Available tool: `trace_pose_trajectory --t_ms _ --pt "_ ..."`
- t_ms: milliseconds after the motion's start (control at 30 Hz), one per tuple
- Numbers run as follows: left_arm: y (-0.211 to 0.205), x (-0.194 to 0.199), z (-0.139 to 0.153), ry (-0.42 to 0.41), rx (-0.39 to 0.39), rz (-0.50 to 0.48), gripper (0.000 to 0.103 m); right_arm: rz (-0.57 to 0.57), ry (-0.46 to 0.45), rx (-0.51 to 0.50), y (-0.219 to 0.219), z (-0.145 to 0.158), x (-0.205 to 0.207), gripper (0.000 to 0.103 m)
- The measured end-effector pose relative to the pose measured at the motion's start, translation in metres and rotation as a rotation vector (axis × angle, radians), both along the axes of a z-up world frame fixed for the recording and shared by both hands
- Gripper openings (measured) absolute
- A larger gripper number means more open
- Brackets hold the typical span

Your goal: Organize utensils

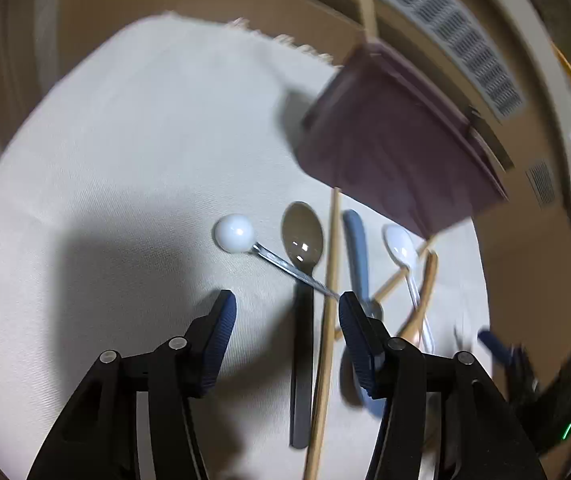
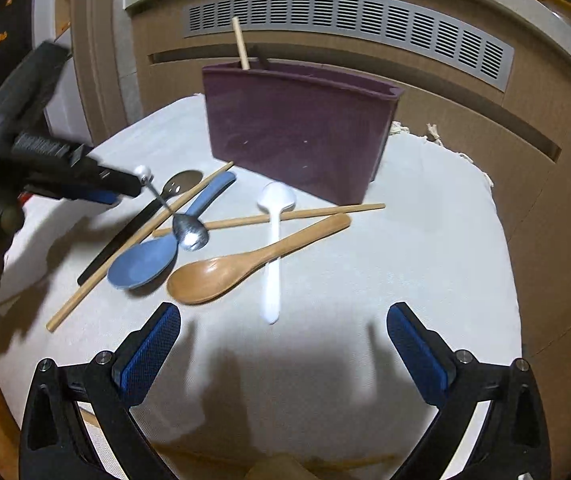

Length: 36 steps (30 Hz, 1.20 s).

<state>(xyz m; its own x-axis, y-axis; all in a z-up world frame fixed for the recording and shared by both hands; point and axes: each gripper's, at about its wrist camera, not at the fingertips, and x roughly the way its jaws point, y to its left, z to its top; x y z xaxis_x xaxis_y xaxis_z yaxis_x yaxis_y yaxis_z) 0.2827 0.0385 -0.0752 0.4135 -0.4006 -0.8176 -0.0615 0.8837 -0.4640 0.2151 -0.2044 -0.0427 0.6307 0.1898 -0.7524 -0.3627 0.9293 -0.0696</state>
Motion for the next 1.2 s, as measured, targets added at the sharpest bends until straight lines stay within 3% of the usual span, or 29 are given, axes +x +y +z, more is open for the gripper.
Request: trace_pose_trajectory --t_ms 200,333,467,800,933,1000,1067,1133,1200 --pt "-0.007 0.028 0.003 0.0 0.104 0.096 0.053 0.014 -0.036 -0.011 0.003 0.001 -0.006 0.102" --pt "-0.032 0.031 0.004 -0.078 0.272 0.048 0.052 0.0 -0.035 0.004 -0.001 0.001 -0.005 0.102" --pt "-0.045 0.018 0.007 -0.199 0.372 -0.003 0.026 -0.013 -0.027 0.01 -0.003 0.0 -0.003 0.102" --pt "0.002 -0.031 0.034 -0.319 0.291 0.021 0.02 -0.014 0.012 0.044 0.007 0.007 0.011 0.102" --pt "0.015 -0.048 0.039 -0.342 0.311 -0.003 0.019 0.007 0.03 0.08 0.026 0.017 0.029 0.102" --pt "0.022 -0.059 0.039 -0.34 0.31 -0.022 0.018 0.023 0.039 0.079 0.042 0.02 0.039 0.09" --pt "0.031 -0.065 0.035 -0.33 0.297 -0.032 0.018 0.07 0.076 0.071 0.066 0.02 0.054 0.052" --pt "0.037 -0.07 0.028 -0.313 0.276 -0.03 0.018 0.112 0.145 0.087 0.085 0.013 0.069 0.04" --pt "0.041 -0.073 0.02 -0.294 0.254 -0.026 0.018 0.125 0.189 0.102 0.102 0.005 0.081 0.039"
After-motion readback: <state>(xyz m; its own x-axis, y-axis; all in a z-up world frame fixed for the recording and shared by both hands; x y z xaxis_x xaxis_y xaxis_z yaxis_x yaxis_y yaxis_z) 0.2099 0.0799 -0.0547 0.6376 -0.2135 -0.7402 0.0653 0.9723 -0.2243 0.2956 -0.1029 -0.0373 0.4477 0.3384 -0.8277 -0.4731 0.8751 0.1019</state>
